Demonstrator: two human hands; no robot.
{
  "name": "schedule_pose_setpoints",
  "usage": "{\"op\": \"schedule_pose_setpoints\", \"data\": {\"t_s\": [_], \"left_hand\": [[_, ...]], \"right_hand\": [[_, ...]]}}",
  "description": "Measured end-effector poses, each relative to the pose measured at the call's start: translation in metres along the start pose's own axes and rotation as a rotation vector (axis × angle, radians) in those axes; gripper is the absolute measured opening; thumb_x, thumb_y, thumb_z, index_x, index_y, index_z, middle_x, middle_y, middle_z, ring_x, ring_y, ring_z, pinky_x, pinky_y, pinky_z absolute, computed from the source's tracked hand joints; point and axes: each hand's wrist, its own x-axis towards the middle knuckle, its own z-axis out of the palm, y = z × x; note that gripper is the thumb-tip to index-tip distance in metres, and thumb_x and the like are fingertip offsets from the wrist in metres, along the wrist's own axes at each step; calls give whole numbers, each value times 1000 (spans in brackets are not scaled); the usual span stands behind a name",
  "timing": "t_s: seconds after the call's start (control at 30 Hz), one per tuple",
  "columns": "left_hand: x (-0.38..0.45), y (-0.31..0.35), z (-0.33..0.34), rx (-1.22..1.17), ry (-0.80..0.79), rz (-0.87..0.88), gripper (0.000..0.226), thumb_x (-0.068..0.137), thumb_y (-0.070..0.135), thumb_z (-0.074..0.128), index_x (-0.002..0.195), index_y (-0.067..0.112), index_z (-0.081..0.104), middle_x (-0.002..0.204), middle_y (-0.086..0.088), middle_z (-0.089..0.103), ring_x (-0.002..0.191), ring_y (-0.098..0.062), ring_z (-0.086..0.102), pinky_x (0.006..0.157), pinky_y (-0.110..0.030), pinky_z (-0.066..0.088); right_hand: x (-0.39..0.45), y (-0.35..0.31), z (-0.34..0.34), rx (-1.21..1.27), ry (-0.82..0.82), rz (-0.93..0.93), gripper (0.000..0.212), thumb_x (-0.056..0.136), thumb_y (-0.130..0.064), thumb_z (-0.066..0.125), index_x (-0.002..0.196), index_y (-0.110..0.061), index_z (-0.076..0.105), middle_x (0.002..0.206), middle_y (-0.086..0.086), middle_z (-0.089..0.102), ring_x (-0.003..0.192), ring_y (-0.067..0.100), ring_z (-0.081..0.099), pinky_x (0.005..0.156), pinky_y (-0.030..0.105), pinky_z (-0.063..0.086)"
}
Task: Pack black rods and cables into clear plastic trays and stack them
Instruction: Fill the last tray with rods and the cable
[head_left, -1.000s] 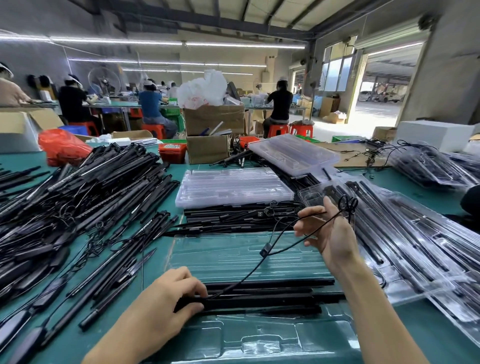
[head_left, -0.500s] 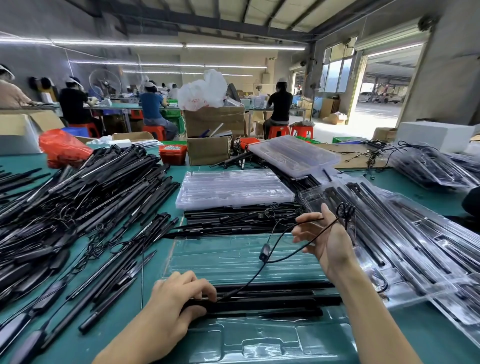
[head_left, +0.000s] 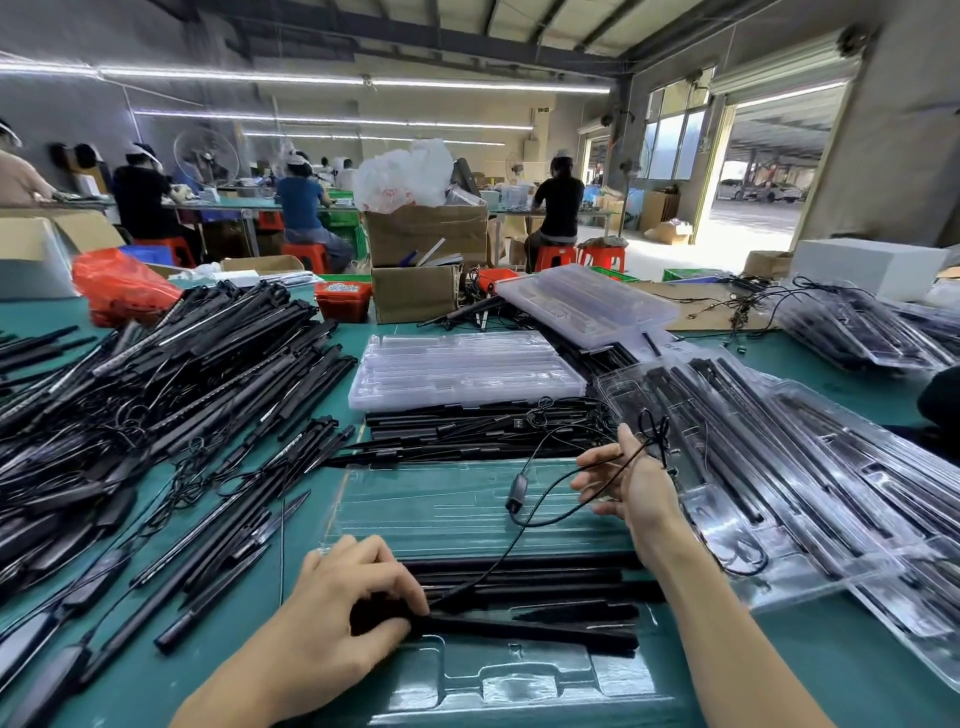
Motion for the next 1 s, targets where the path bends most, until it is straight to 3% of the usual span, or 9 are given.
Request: {"op": "schedule_pose_setpoints", "data": {"t_s": [0.07,0.2,0.37,0.47,0.57,0.67,0.77,0.87,1.0], "left_hand": [[-2,3,-1,-18,15,2,10,80,51,68,90,52,67,104,19,54,103,-4,48,98,-22,26],[-2,6,0,-15,48,4,2,80,49,69,80,48,67,99,17,59,98,-6,52,96,-24,31],[6,6,1,-10,115,-72,27,83,56,70,71,33,65,88,17,61,86,-9,51,90,-27,34],[13,11,0,18,150,-91,42,76,74,56,73,33,67,77,19,64,78,-7,56,77,-24,37],[26,12,1,-13,315,-129,42,85,62,58,65,26,62,62,11,59,64,-9,55,66,-28,40],[40,11,6,178,287,-206,13,97,48,52,95,38,60,102,17,54,106,-9,47,91,-32,36],[44,2,20,391,65,-332,37,102,55,33,137,43,36,148,6,24,142,-18,14,114,-41,15],[44,0,26,479,41,-307,50,102,60,19,149,43,20,162,5,1,150,-16,-12,119,-46,-3],[44,0,27,493,3,-320,53,100,64,15,150,46,18,165,5,-7,149,-16,-25,119,-48,-9]], "right_hand": [[0,1,1,-3,7,-4,63,104,-54,33,82,-7,70,71,13,72,56,18,61,48,23,43],[-1,2,2,-4,-1,-10,62,105,-50,34,82,-5,68,66,12,71,50,15,59,45,20,42],[-1,3,3,-5,7,-12,62,105,-50,34,80,-4,68,64,11,69,46,13,57,45,20,41],[0,3,3,-7,6,3,63,105,-51,33,80,-4,68,64,12,69,47,13,58,45,20,43],[2,3,2,-2,4,27,65,105,-52,33,79,-5,69,64,12,70,49,15,59,44,21,44],[3,4,1,10,-4,53,66,104,-54,33,78,-6,70,64,12,69,51,17,60,45,22,44],[4,4,0,22,-11,63,67,104,-55,33,77,-6,69,62,11,69,50,16,59,44,21,43],[3,3,-1,25,-23,52,67,103,-56,32,78,-7,70,65,12,70,51,17,60,46,22,43],[0,4,-1,43,-15,7,66,103,-56,32,79,-8,69,66,13,69,53,17,58,47,23,40]]}}
